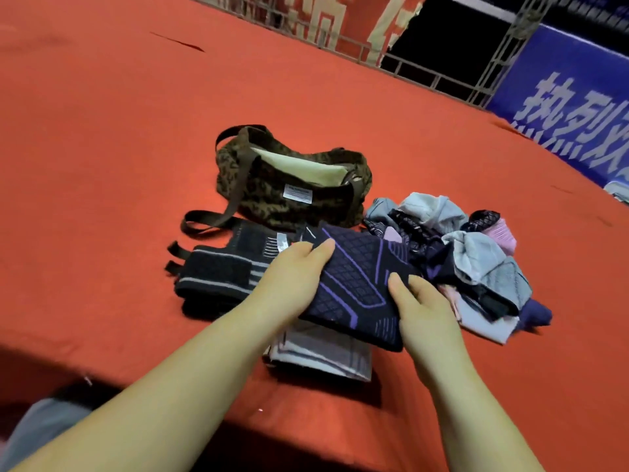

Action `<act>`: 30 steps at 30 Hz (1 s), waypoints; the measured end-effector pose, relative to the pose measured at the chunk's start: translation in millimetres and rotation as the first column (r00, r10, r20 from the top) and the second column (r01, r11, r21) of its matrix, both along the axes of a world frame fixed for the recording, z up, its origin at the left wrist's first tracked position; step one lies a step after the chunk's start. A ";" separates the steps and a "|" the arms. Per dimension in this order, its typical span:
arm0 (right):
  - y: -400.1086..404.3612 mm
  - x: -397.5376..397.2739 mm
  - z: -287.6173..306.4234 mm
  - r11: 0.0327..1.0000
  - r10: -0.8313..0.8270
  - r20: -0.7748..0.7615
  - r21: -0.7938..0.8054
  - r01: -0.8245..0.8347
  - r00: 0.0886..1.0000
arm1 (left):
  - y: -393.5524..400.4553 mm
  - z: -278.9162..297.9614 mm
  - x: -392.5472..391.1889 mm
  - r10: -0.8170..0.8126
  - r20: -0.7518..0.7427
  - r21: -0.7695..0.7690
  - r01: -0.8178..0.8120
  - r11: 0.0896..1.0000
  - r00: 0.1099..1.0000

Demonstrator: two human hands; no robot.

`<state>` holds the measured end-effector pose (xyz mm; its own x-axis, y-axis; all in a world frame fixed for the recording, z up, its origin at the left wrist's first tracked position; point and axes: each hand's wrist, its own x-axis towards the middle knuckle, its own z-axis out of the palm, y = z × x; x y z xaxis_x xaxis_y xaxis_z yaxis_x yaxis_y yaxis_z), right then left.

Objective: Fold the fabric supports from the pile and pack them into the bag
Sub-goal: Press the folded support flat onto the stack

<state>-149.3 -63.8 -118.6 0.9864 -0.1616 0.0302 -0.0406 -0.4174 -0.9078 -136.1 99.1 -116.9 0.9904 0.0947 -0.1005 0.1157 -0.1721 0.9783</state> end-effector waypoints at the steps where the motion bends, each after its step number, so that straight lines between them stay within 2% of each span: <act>1: 3.0 0.3 -6.0 0.997 0.000 0.013 -0.076 0.001 1.000 | 5.1 -3.5 -1.0 0.017 0.023 0.070 -0.018 0.997 1.000; 3: 6.5 -1.1 -16.0 0.979 -0.003 0.027 -0.206 0.009 1.000 | 13.1 -11.4 -4.7 0.037 0.058 0.233 -0.049 0.971 0.998; 6: 8.7 -3.9 -25.0 0.949 -0.015 0.054 -0.314 0.032 0.998 | 19.5 -23.6 -8.9 0.039 0.093 0.498 -0.081 0.863 0.995; 8: 8.7 -5.5 -28.1 0.938 -0.018 0.051 -0.344 0.035 0.999 | 20.3 -28.4 -9.1 0.035 0.087 0.548 -0.078 0.833 0.996; 13: 5.8 -7.1 -32.7 0.925 -0.036 0.013 -0.379 0.038 0.999 | 18.1 -28.7 -12.9 0.016 0.013 0.569 -0.020 0.822 1.000; 17: 6.6 -8.1 -37.5 0.910 -0.044 -0.012 -0.413 0.035 0.999 | 17.8 -28.1 -16.6 0.019 0.003 0.686 -0.016 0.728 1.000; 19: 6.3 -10.2 -37.1 0.879 -0.022 0.077 -0.474 0.056 0.997 | 18.6 -27.4 -18.8 -0.004 0.151 0.748 -0.112 0.654 0.989; 20: 5.9 -11.4 -35.9 0.853 0.027 0.166 -0.518 0.064 0.986 | 20.1 -28.6 -17.7 -0.080 0.252 0.783 -0.154 0.603 0.964; 22: 5.4 -11.7 -32.3 0.795 0.197 0.297 -0.606 0.025 0.934 | 21.7 -33.4 -11.4 -0.296 0.425 0.830 -0.238 0.505 0.856; 23: 5.1 -11.3 -31.7 0.755 0.285 0.301 -0.655 -0.020 0.910 | 21.7 -33.9 -8.4 -0.405 0.444 0.851 -0.236 0.469 0.799; 24: 5.1 -10.7 -31.8 0.710 0.361 0.250 -0.698 -0.091 0.898 | 21.9 -34.1 -6.6 -0.512 0.394 0.893 -0.188 0.408 0.763; 25: 5.1 -9.9 -32.8 0.659 0.416 0.163 -0.732 -0.173 0.895 | 21.6 -32.1 -6.3 -0.587 0.278 0.941 -0.092 0.326 0.760; 27: 4.5 -9.2 -36.3 0.573 0.451 -0.054 -0.748 -0.335 0.891 | 25.8 -31.2 -6.3 -0.602 -0.033 0.975 0.157 0.156 0.798; 30: -0.8 -7.7 -44.9 0.509 0.442 -0.204 -0.745 -0.431 0.874 | 36.6 -40.7 -5.4 -0.586 -0.179 0.920 0.346 0.186 0.790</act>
<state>-157.1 -64.6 -163.5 0.9247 0.3756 -0.0616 0.3489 -0.9012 -0.2571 -141.5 135.7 -157.6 0.8662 -0.4838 -0.1250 -0.4631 -0.8712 0.1632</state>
